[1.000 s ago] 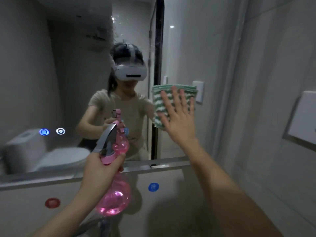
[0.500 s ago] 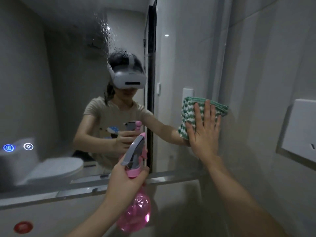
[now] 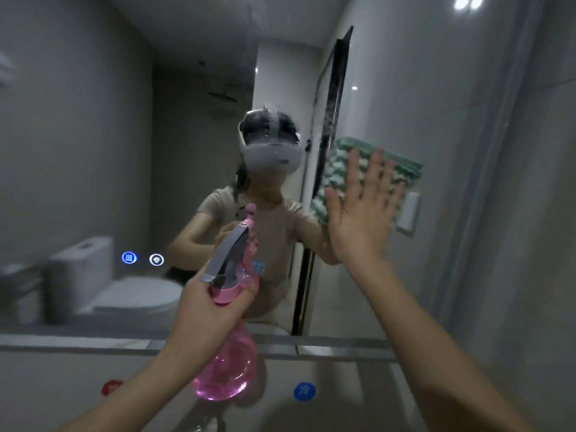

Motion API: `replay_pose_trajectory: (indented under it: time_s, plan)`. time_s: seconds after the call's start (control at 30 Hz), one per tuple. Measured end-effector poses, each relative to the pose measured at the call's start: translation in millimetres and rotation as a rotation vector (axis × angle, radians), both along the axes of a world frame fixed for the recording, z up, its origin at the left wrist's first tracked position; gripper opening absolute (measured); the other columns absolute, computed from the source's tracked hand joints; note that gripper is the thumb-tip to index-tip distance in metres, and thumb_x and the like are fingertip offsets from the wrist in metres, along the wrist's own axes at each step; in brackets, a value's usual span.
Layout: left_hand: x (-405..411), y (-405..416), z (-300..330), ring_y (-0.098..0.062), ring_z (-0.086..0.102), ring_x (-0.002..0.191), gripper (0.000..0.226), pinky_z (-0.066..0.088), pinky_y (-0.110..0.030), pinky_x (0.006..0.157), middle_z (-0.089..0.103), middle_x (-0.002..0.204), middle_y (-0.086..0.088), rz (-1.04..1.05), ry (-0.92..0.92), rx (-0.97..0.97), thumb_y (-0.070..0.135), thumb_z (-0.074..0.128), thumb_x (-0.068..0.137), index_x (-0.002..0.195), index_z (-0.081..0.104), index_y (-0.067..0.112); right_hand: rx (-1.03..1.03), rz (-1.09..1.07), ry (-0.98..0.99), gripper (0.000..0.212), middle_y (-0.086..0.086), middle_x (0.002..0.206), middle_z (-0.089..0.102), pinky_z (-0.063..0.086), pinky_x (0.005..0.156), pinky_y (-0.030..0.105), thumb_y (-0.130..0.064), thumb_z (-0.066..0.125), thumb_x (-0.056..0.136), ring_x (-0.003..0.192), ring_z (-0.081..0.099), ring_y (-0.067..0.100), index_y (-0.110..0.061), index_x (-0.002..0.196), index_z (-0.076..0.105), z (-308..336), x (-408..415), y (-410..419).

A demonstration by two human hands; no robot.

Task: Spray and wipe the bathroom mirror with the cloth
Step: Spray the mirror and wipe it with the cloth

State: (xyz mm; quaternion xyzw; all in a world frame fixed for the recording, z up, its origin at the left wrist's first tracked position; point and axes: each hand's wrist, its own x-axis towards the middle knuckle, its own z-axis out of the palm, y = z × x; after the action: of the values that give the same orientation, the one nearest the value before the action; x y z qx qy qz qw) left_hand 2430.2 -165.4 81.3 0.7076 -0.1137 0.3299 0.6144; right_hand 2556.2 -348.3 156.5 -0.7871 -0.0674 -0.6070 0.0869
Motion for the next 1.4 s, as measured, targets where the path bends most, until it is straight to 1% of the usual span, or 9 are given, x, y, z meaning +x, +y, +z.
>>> replay_pose_trajectory:
  time_s: [0.07,0.2,0.33,0.6,0.8,1.0,1.13,1.27,1.4]
  plan:
    - [-6.4,21.0,1.1,0.005,0.056,0.043,0.023,0.042,-0.005,0.048,0.066,0.049,0.012,0.059,-0.005,-0.024,-0.001,0.07,0.075,0.066,0.059,0.017,-0.104,0.005,-0.007,0.067,0.011,0.158,0.001,-0.013,0.113,0.046,-0.058,0.01,0.095,0.145,-0.003,0.028,-0.022,0.15,0.003,4.9,-4.7,48.9]
    - [-23.4,60.8,3.9,-0.001,0.055,0.038,0.028,0.04,-0.006,0.042,0.062,0.042,0.007,0.17,0.013,-0.035,-0.003,0.068,0.077,0.055,0.057,0.01,-0.245,0.0,0.012,0.067,0.002,0.144,-0.042,-0.026,0.107,0.049,-0.061,0.012,0.094,0.136,-0.025,0.028,-0.026,0.142,-0.02,-1.1,-7.1,135.6]
    - [-36.0,89.7,9.6,0.0,0.054,0.036,0.031,0.04,-0.007,0.041,0.061,0.04,0.008,0.243,0.007,-0.024,-0.003,0.067,0.078,0.052,0.056,0.01,-0.312,0.021,-0.019,0.067,0.007,0.159,0.009,-0.016,0.113,0.048,-0.057,0.026,0.096,0.146,0.001,0.026,-0.024,0.148,-0.002,-3.4,-14.3,180.5]
    - [-36.8,65.3,36.7,-0.004,0.056,0.038,0.027,0.042,-0.01,0.04,0.065,0.047,0.004,0.241,-0.018,0.055,-0.002,0.066,0.079,0.054,0.058,0.007,-0.575,0.084,-0.133,0.051,0.002,0.153,0.032,0.013,0.115,0.047,-0.049,0.028,0.098,0.142,0.027,0.021,-0.03,0.145,0.035,30.8,-9.6,114.5]
    - [-26.7,-0.5,67.8,-0.002,0.056,0.039,0.022,0.039,-0.007,0.037,0.063,0.044,0.009,0.135,-0.085,0.097,-0.002,0.065,0.079,0.061,0.058,0.008,-0.396,-0.024,-0.112,0.054,0.006,0.156,0.025,0.005,0.115,0.046,-0.051,0.022,0.099,0.144,0.012,0.018,-0.03,0.148,0.018,57.7,1.6,-0.6]
    - [-8.2,-45.4,87.7,0.0,0.057,0.043,0.023,0.043,-0.008,0.044,0.064,0.048,0.011,0.096,-0.142,0.132,0.001,0.065,0.08,0.061,0.059,0.012,-0.126,-0.058,-0.021,0.059,0.004,0.158,0.015,0.001,0.116,0.044,-0.054,0.009,0.098,0.146,0.012,0.022,-0.029,0.15,0.019,58.9,10.3,-105.5]
    - [-1.2,-54.8,88.4,-0.006,0.058,0.047,0.022,0.049,-0.028,0.055,0.067,0.052,0.005,0.082,-0.123,0.118,0.001,0.067,0.078,0.061,0.062,0.013,-0.022,-0.05,-0.012,0.058,0.005,0.158,0.014,0.002,0.117,0.044,-0.052,0.014,0.098,0.146,0.011,0.023,-0.028,0.15,0.019,54.4,13.7,-135.8]
    - [-1.7,-45.7,87.4,-0.002,0.057,0.042,0.024,0.046,-0.012,0.045,0.066,0.048,0.004,0.076,-0.123,0.122,-0.001,0.066,0.079,0.058,0.061,0.012,0.003,-0.065,-0.026,0.057,0.005,0.158,0.014,0.003,0.116,0.044,-0.051,0.018,0.097,0.145,0.011,0.024,-0.028,0.15,0.017,53.5,14.7,-133.3]
    - [-4.0,-19.8,90.3,0.0,0.057,0.04,0.028,0.041,-0.007,0.041,0.064,0.045,0.008,0.108,-0.141,0.057,-0.003,0.065,0.079,0.058,0.06,0.016,0.25,-0.05,-0.005,0.062,0.008,0.159,0.007,-0.001,0.116,0.049,-0.053,0.013,0.096,0.146,0.005,0.028,-0.025,0.151,0.009,61.1,10.8,-96.6]
